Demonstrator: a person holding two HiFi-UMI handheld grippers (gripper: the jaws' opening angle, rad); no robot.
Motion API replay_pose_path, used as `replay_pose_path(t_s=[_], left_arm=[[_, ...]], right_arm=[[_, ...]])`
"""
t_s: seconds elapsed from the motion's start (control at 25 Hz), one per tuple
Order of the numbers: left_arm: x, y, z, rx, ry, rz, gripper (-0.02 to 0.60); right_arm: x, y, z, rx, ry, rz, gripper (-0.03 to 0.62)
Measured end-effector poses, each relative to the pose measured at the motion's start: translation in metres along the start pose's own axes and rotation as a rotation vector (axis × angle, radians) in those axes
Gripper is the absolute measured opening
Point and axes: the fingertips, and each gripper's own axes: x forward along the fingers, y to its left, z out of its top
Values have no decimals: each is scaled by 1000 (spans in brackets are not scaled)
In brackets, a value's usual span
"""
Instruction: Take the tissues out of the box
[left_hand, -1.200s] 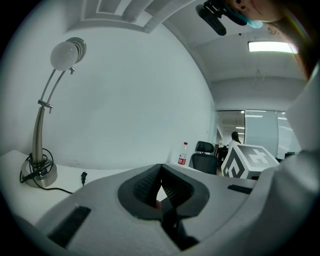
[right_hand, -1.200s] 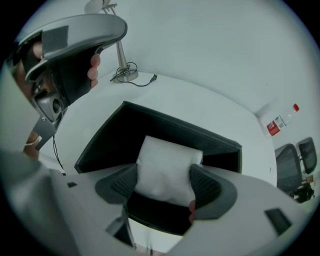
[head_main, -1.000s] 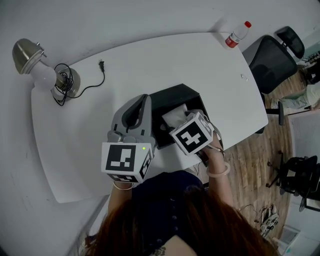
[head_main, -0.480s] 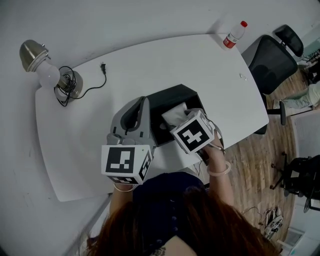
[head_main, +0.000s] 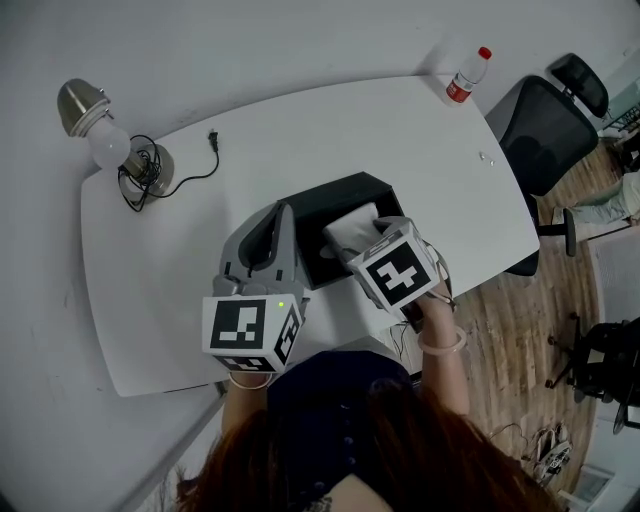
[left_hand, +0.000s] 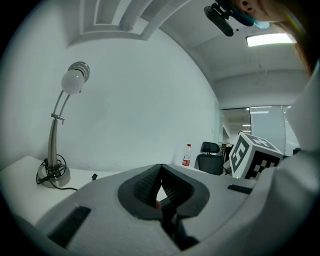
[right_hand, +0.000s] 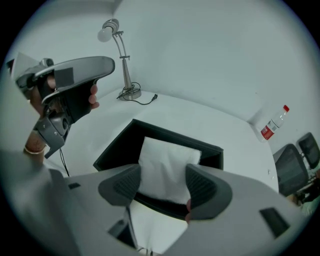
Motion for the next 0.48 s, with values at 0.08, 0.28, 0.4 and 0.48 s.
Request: replay_pose_path(t_s=[0.08, 0.28, 0.4, 0.48], left_arm=[[-4, -1, 1, 3, -3, 5, 21], [-12, -9, 3, 14, -7, 11, 20], [-18, -12, 3, 19, -10, 15, 21], [-22, -14, 2, 21, -11, 18, 20]], right_arm=[[-4, 1, 1, 4, -18, -5, 301], [-14, 2, 4, 49, -83, -16, 301], [-21, 1, 6, 47, -126, -35, 301], [-27, 0, 8, 48, -161, -46, 301]])
